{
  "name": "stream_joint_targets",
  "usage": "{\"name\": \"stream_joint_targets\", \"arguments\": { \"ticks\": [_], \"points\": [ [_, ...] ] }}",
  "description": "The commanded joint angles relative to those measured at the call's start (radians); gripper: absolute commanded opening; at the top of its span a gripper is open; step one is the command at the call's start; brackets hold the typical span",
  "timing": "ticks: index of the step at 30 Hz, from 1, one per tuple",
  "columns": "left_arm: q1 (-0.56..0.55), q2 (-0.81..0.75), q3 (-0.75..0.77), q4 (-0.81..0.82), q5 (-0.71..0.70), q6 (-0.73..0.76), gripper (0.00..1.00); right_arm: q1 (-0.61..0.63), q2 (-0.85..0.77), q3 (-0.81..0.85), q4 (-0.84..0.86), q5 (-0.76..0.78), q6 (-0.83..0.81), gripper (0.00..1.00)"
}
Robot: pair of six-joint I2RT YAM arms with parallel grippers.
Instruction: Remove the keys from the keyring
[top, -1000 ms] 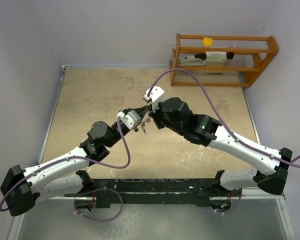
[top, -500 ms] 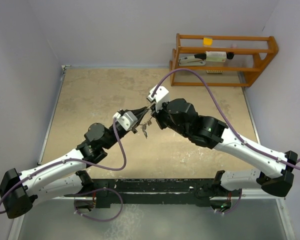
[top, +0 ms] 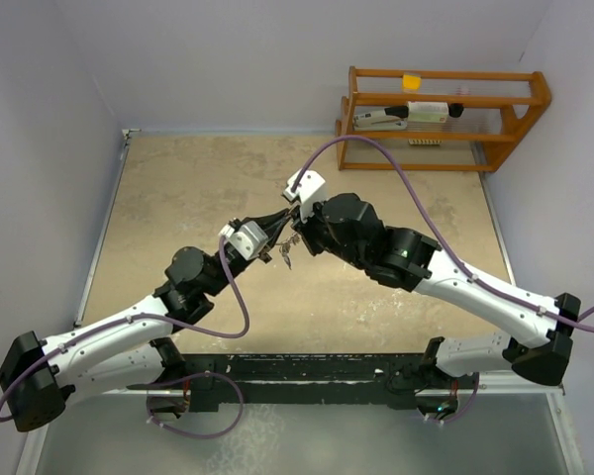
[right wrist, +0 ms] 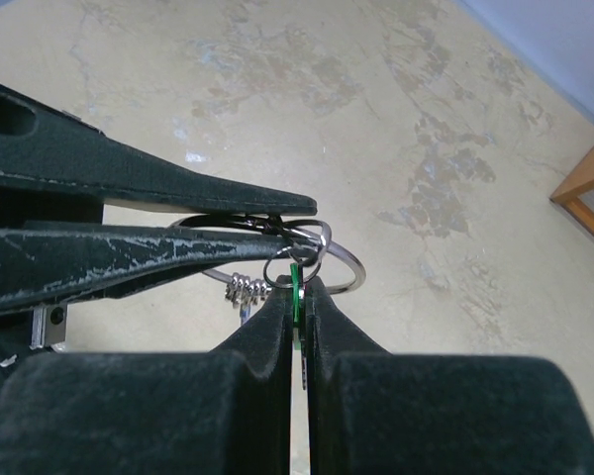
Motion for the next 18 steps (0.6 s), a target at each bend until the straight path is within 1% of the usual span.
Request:
{"name": "stream_joint_targets", "arguments": {
  "ticks": [1, 4, 8, 11, 15, 18],
  "points": [
    [0.024, -0.025, 0.051, 0.261, -0.076, -0.004, 0.0, -0.021, 0.049, 0.005, -0.154, 0.045, -0.014, 0.0],
    [0.024, -0.026, 0.056, 0.273, -0.086, 0.008, 0.0, -0.021, 0.062, -0.005, -0.171, 0.067, -0.003, 0.0],
    [0.025, -0.044, 0.05, 0.267, -0.135, 0.044, 0.0, -0.021, 0.028, -0.032, -0.166, 0.101, 0.02, 0.0],
    [0.024, -0.074, 0.034, 0.282, -0.161, 0.058, 0.0, -0.021, 0.012, -0.05, -0.19, 0.069, 0.03, 0.0],
    [0.024, -0.09, 0.012, 0.352, -0.15, 0.029, 0.0, -0.021, 0.023, -0.078, -0.175, 0.063, 0.04, 0.0],
    [0.025, -0.081, 0.005, 0.394, -0.126, -0.013, 0.0, -0.021, 0.03, -0.093, -0.129, 0.048, 0.035, 0.0]
  ]
}}
